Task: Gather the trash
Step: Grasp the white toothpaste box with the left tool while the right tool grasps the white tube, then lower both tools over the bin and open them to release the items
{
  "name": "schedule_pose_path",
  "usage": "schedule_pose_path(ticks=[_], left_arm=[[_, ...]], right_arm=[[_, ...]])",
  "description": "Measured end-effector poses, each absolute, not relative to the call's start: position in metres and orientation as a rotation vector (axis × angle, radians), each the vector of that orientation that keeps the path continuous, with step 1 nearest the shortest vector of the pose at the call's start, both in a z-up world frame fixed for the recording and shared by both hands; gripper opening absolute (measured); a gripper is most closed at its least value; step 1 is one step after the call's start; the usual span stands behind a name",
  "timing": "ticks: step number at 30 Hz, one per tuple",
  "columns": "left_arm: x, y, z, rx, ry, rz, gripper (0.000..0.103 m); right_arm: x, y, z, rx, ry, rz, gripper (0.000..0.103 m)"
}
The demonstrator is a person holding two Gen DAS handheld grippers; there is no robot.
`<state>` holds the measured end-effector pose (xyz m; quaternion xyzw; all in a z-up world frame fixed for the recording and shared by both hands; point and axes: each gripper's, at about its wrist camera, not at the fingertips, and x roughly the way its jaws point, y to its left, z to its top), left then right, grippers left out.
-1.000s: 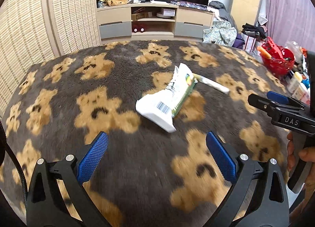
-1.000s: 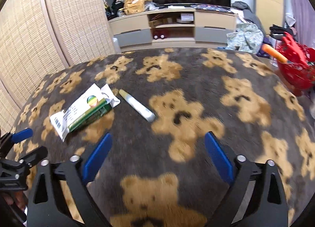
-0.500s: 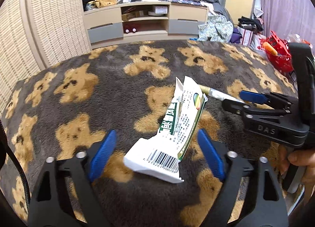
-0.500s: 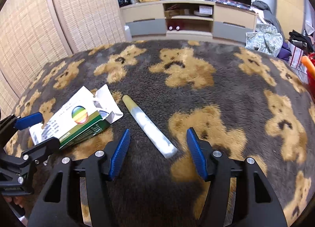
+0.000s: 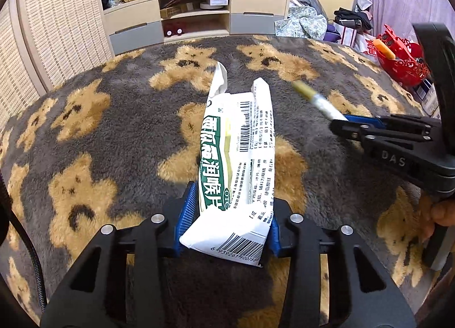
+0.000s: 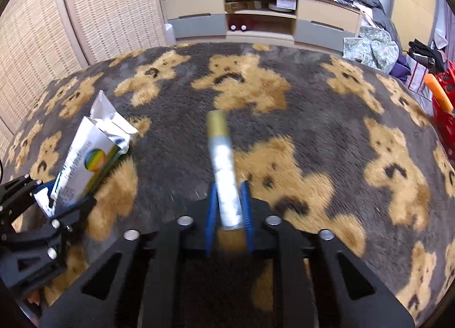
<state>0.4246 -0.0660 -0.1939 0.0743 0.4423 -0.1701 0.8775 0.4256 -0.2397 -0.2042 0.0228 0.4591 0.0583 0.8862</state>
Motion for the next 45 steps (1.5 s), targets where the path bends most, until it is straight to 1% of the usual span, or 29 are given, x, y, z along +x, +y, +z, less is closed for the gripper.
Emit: schedule_pose_path(ticks=[7, 15, 28, 39, 45], left_arm=[[0.393, -0.057, -0.192, 0.15, 0.953, -0.362, 0.039], [0.331, -0.048, -0.184, 0.111, 0.997, -0.378, 0.039], [0.199, -0.045, -0.149, 0.051, 0.924, -0.403, 0.039], [0.11, -0.041, -0.168, -0.016, 0.946, -0.441, 0.039], [0.079, -0.039, -0.193, 0.002, 0.983, -0.439, 0.039]], right_arm=[[0.385, -0.257, -0.205, 0.101, 0.97, 0.128, 0.015], [0.314, -0.265, -0.203, 0.143, 1.005, 0.139, 0.015], [0.177, -0.264, -0.188, 0.237, 0.982, 0.206, 0.015], [0.095, -0.251, -0.176, 0.233, 0.944, 0.203, 0.015], [0.065, -0.247, -0.194, 0.239, 0.965, 0.185, 0.015]])
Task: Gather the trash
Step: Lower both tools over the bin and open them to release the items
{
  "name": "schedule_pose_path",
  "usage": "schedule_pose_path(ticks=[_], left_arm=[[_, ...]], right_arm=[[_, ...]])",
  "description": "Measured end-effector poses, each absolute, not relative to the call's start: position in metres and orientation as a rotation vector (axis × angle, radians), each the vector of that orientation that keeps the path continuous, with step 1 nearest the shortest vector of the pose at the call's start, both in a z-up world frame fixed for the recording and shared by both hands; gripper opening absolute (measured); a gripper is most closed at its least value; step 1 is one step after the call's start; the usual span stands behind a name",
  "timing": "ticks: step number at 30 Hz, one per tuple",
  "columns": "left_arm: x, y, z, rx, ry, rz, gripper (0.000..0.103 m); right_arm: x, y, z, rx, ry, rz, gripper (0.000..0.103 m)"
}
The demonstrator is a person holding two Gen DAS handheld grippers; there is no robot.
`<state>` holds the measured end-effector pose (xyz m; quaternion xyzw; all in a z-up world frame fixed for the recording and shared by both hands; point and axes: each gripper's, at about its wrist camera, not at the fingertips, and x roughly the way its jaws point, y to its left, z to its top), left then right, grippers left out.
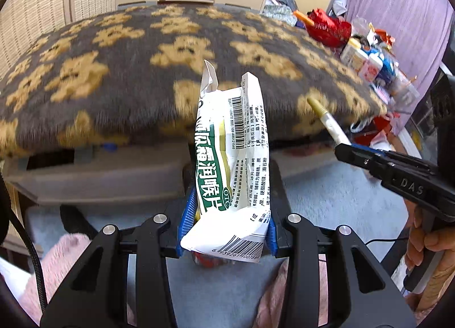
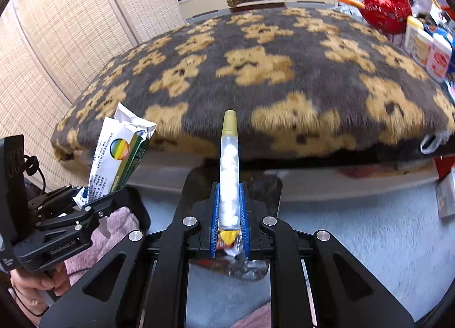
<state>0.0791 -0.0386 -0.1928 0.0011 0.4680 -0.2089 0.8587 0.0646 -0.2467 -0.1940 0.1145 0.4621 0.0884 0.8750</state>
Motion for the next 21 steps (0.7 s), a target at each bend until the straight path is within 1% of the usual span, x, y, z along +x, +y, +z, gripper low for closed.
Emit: schedule_pose_path(ticks=[7, 14, 21], left_arm=[[0.068, -0.038, -0.232, 0.015, 1.058, -0.44, 0.039], [0.068, -0.049, -0.266, 0.034, 1.128, -0.451, 0.039], [0.076, -0.059, -0.284, 0.037, 1.17, -0.463, 0.039]], right_arm=[[0.047, -0.245, -0.226, 0.276, 1.037, 0.175, 0.015], [0.051, -0.242, -0.257, 0.301, 1.092, 0.159, 0.015], [0.065, -0.242, -0.28, 0.343, 1.111, 0.138, 0.015]])
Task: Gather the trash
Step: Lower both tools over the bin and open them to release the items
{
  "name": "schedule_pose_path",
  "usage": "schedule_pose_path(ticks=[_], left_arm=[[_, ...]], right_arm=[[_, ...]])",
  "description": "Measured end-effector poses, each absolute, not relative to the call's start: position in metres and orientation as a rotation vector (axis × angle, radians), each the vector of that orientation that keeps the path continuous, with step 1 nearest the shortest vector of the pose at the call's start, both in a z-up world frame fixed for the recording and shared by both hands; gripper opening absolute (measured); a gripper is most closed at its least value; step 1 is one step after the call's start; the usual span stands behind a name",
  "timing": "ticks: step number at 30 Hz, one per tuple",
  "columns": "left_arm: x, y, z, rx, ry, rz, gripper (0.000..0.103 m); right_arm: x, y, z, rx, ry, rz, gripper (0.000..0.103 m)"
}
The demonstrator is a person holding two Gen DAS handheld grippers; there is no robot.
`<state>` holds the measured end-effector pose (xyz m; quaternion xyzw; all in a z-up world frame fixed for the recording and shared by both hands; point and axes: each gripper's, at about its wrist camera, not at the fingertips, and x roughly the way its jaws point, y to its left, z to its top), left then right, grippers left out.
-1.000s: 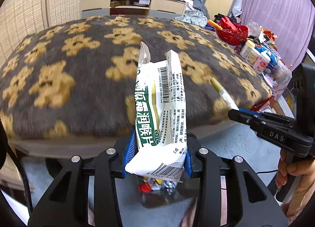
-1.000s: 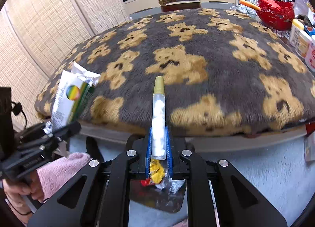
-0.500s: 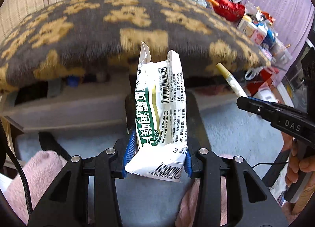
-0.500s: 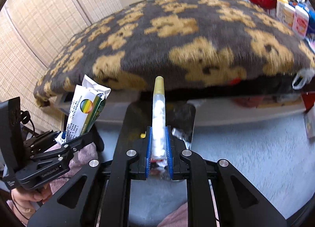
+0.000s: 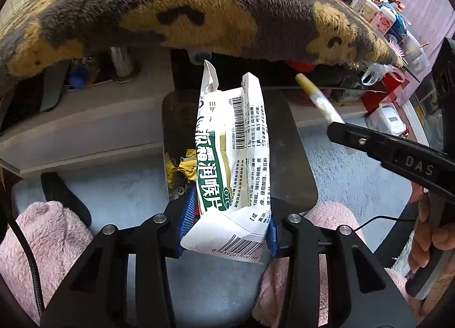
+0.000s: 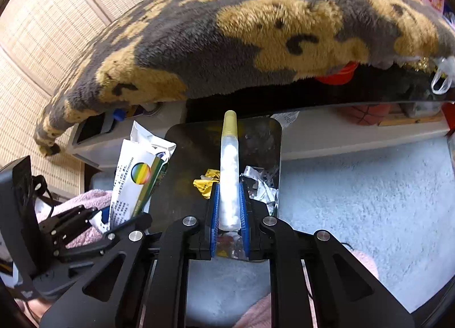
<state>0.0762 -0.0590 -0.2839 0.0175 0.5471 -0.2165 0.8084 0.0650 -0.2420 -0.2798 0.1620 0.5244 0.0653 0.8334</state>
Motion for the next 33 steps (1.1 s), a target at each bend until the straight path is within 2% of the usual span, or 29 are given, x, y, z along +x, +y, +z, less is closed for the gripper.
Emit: schedule_pose_path(ticks=[13, 15, 16, 17, 19, 20, 21, 23, 24, 26, 33], left_arm=[[0.095, -0.059, -0.294, 0.016, 1.198, -0.449, 0.042], [0.096, -0.059, -0.293, 0.015, 1.197, -0.444, 0.046], [0.096, -0.057, -0.291, 0.009, 1.191, -0.44, 0.053], [0.096, -0.055, -0.29, 0.006, 1.186, -0.436, 0.059], [0.095, -0.053, -0.285, 0.005, 1.17, -0.432, 0.066], [0.094, -0.052, -0.282, 0.004, 1.162, -0.432, 0.07], [0.093, -0.051, -0.279, 0.004, 1.149, -0.428, 0.077], [0.09, -0.048, -0.273, 0.008, 1.126, -0.414, 0.089], [0.089, -0.046, -0.269, 0.009, 1.114, -0.409, 0.091], [0.086, -0.042, -0.261, 0.008, 1.093, -0.405, 0.095], [0.08, -0.03, -0.23, -0.016, 1.035, -0.387, 0.095]], right_arm=[[0.09, -0.229, -0.293, 0.328, 1.134, 0.109, 0.017], [0.091, -0.23, -0.294, 0.326, 1.139, 0.093, 0.018], [0.091, -0.23, -0.293, 0.324, 1.139, 0.087, 0.019], [0.089, -0.231, -0.292, 0.322, 1.136, 0.081, 0.022], [0.088, -0.234, -0.289, 0.318, 1.127, 0.071, 0.043], [0.086, -0.236, -0.286, 0.316, 1.113, 0.06, 0.059], [0.083, -0.238, -0.283, 0.314, 1.095, 0.05, 0.071], [0.079, -0.242, -0.277, 0.308, 1.073, 0.035, 0.086], [0.078, -0.244, -0.275, 0.306, 1.067, 0.029, 0.093], [0.075, -0.25, -0.269, 0.299, 1.054, 0.012, 0.098], [0.062, -0.263, -0.228, 0.253, 0.965, -0.039, 0.099]])
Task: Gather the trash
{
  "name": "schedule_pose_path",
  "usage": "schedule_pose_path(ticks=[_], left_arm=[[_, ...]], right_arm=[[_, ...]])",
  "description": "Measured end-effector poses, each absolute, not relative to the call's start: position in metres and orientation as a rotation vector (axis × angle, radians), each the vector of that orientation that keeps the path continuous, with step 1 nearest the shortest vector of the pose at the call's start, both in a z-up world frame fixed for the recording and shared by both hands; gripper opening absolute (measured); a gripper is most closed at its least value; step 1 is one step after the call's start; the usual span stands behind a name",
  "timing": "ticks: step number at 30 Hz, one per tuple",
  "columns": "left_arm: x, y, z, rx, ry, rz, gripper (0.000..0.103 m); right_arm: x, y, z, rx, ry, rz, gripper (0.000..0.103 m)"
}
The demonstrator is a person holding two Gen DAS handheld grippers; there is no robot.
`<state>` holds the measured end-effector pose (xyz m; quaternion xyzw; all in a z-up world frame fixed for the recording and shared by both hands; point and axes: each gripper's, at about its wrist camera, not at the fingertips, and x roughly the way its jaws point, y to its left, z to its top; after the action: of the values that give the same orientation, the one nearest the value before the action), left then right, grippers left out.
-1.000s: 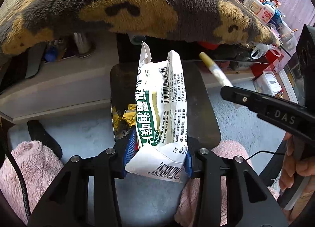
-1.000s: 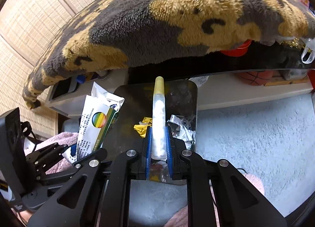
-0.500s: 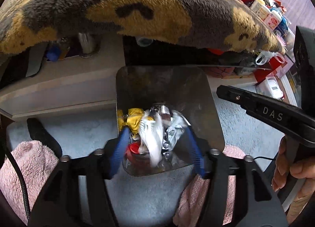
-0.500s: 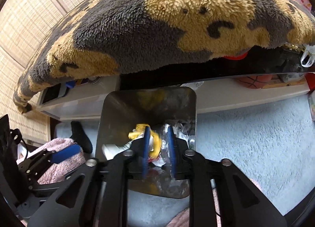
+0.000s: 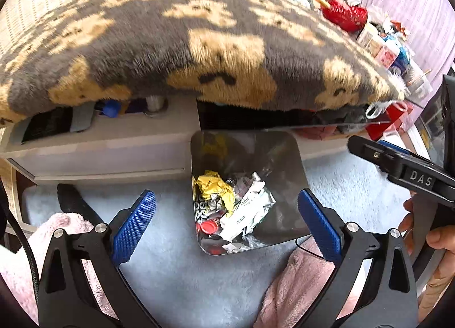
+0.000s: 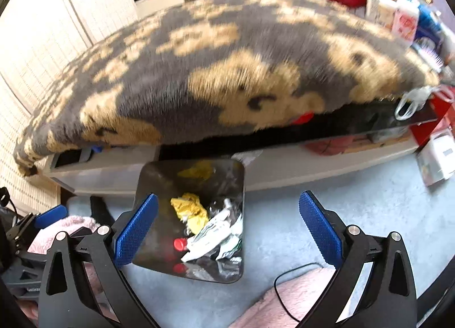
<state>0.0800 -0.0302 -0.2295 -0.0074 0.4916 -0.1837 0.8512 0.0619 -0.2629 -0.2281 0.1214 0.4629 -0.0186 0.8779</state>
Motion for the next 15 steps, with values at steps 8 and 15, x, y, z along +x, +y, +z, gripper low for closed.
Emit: schedule_pose_path(ticks=[8, 15], left_arm=[[0.06, -0.024, -0.167, -0.021, 0.892, -0.354, 0.095], [0.035, -0.012, -0.103, -0.045, 0.718, -0.341, 0.095]], right_arm=[[0.037, -0.271, -0.167, 0.255, 0.818, -0.073, 0.1], [0.007, -0.271, -0.111, 0.225, 0.659, -0.103, 0.1]])
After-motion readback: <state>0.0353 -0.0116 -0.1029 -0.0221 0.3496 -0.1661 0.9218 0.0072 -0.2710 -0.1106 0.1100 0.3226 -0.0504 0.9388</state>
